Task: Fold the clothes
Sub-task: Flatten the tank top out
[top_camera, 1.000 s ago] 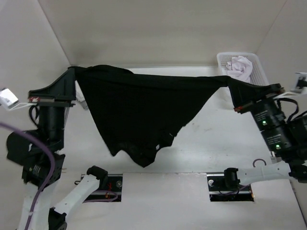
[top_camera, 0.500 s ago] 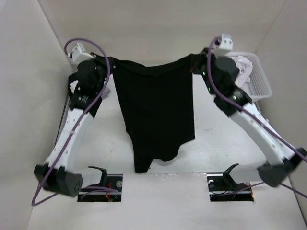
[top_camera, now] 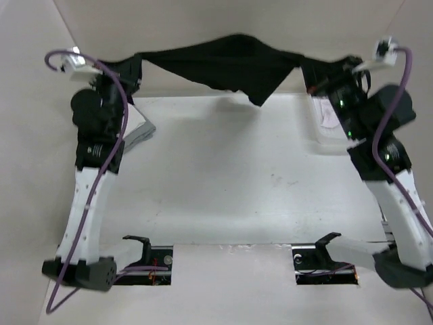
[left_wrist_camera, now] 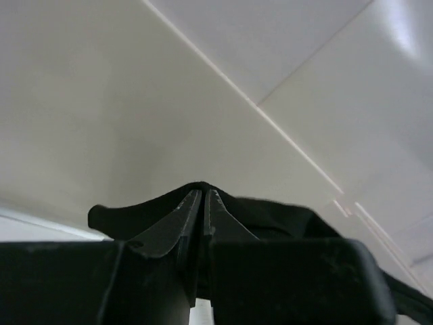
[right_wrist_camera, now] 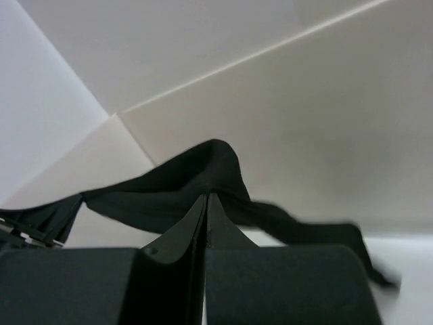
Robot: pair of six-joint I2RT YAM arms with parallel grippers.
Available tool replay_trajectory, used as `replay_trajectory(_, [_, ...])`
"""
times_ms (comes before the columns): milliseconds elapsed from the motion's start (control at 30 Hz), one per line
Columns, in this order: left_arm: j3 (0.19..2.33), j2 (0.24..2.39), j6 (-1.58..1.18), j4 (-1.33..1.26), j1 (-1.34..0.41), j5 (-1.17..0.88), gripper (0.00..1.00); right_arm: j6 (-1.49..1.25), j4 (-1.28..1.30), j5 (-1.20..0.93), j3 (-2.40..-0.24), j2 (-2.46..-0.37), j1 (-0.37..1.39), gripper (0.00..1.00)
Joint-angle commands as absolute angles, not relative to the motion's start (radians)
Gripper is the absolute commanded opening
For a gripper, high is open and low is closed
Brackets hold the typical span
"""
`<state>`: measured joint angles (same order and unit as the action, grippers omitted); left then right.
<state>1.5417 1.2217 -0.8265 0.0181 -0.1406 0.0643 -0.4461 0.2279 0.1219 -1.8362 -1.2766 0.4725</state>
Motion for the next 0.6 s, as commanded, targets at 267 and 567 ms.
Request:
replay_trajectory(267, [0.466, 0.832, -0.884, -0.264, -0.24, 0.103, 0.02, -0.779, -0.035, 0.376, -0.55, -0.79, 0.728, 0.02])
replay_trajectory(567, [0.146, 0.733, -0.884, -0.292, -0.209, 0.028, 0.03, -0.956, 0.067, 0.374, -0.284, -0.77, 0.78, 0.29])
